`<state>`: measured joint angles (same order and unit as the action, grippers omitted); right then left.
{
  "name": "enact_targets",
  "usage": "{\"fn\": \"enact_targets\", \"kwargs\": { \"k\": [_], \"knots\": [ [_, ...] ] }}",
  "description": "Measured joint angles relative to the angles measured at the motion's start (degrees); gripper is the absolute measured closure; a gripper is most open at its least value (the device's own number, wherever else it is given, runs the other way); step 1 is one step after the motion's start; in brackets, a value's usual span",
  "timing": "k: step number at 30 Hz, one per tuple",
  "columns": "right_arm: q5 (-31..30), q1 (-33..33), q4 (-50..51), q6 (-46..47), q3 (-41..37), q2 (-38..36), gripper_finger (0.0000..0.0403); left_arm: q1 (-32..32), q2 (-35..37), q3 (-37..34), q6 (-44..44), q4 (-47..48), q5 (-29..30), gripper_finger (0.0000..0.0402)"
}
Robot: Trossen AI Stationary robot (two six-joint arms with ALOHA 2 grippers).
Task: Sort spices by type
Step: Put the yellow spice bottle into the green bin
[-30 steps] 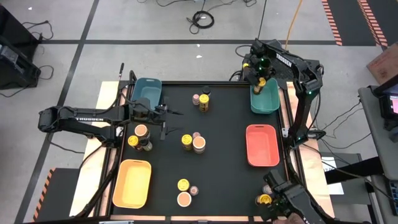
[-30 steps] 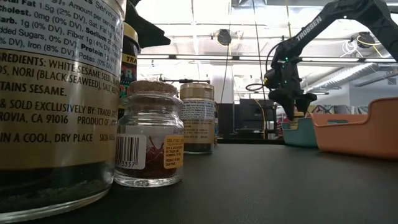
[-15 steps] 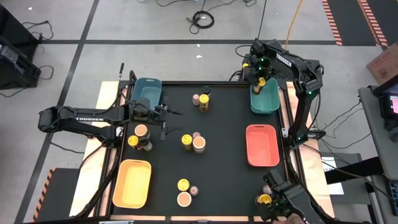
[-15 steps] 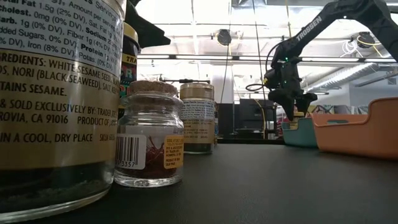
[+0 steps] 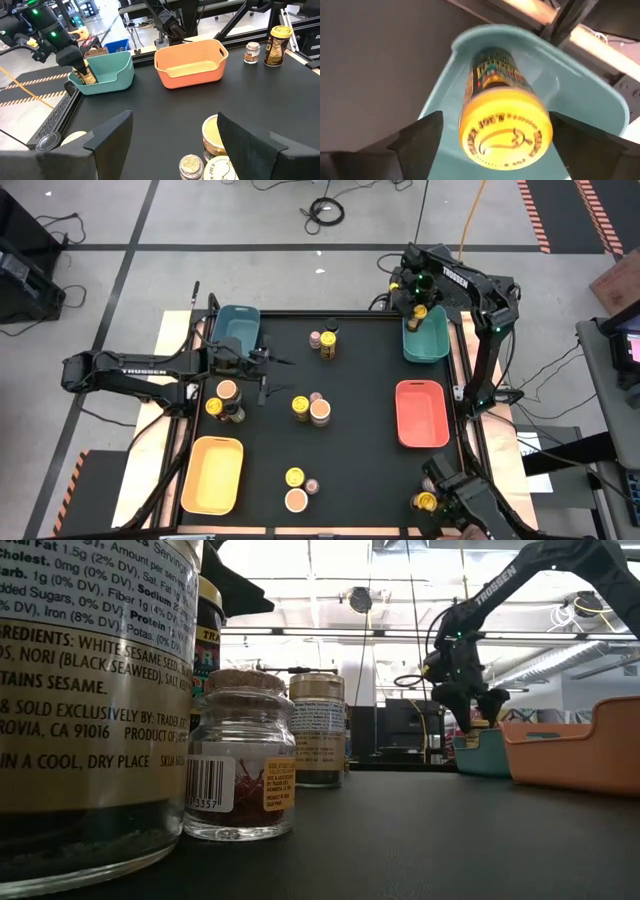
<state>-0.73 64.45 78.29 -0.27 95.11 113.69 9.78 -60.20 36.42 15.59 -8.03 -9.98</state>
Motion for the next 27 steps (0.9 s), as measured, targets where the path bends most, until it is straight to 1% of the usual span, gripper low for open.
{"fn": "enact_targets", "kwargs": {
  "k": [2, 5, 7, 10, 17, 22, 27],
  "knots": [
    [-2.31, 0.0, 0.98, -0.04, 0.0, 0.0, 0.0041, 0.0, 0.0, 0.0, 0.02, 0.0, 0.0, 0.0112],
    [-7.65, -0.14, 1.35, 0.03, 0.75, 0.0, 0.0037, 0.0, 0.0, 0.0, 0.02, 0.0, 0.0, 0.0112],
    [-8.99, -0.41, 1.36, 0.83, 1.63, 0.0, 0.0037, -0.05, 0.0, 0.0, -0.02, 0.0, 0.0, 0.0112],
    [-7.92, -1.28, 1.33, 0.71, 3.54, 0.0, 0.0037, -0.07, 0.0, 0.0, -0.04, 0.0, 0.0, 0.0112],
    [-7.87, -4.05, 1.57, 0.08, 9.03, 0.0, 0.0037, -0.07, 0.0, 0.0, -0.08, 0.02, 0.0, 0.0112],
    [-7.86, -6.7, 2.26, -0.2, 15.05, 0.0, 0.0037, -0.07, 0.0, 0.0, -0.09, 0.02, 0.0, 0.0112],
    [-3.3, -11.63, 3.01, -1.85, 21.04, -0.02, 0.0037, -0.07, 0.02, 0.03, -0.2, 1.13, 0.0, 0.0112]
  ]
}}
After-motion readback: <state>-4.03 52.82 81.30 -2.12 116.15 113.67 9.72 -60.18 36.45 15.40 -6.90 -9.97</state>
